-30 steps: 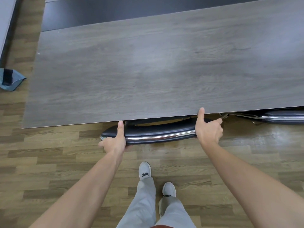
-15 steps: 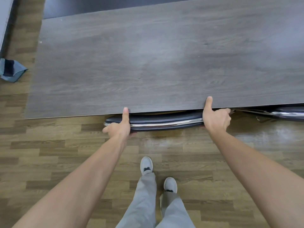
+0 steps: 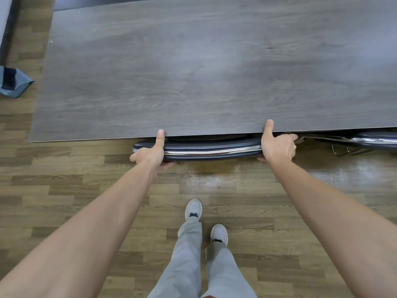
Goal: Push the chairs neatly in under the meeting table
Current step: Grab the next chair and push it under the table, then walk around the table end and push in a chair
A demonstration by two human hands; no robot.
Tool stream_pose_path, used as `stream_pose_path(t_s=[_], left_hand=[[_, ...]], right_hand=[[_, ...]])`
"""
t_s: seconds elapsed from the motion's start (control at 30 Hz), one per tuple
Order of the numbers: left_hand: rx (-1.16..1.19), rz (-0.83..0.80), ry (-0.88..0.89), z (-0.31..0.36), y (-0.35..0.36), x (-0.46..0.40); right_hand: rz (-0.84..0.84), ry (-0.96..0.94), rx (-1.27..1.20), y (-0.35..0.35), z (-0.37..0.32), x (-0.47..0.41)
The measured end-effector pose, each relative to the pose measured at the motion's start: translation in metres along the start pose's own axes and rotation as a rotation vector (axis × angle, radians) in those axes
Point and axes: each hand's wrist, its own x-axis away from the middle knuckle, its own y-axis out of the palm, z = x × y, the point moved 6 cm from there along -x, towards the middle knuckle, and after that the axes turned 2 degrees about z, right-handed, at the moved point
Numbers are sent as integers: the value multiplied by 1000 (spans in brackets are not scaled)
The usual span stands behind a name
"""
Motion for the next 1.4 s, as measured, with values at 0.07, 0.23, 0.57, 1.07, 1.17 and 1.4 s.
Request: stream_pose_path(t_s=[0.07,0.23,0.57,1.07,1.17,1.4], left_hand=[[-32,-1,-33,-5,-6,-4],[3,-12,23,-13,-10,-32],[-208,-67,259,13,-40,68],[-639,-151,1006,28,-103,203],[-649,-170,1099,36,-110,226],[-682,-219,1201,37,-137,233]], right_hand=[[-26,-18,81,-3,4,5],[-37,-157,256,-14,-4,22],[-169,-346,305,-27,-17,90],[-45,-746,350,-118,-44,203],[1,-762,314,-134,-46,220],[81,-711,294,-150,-37,260]])
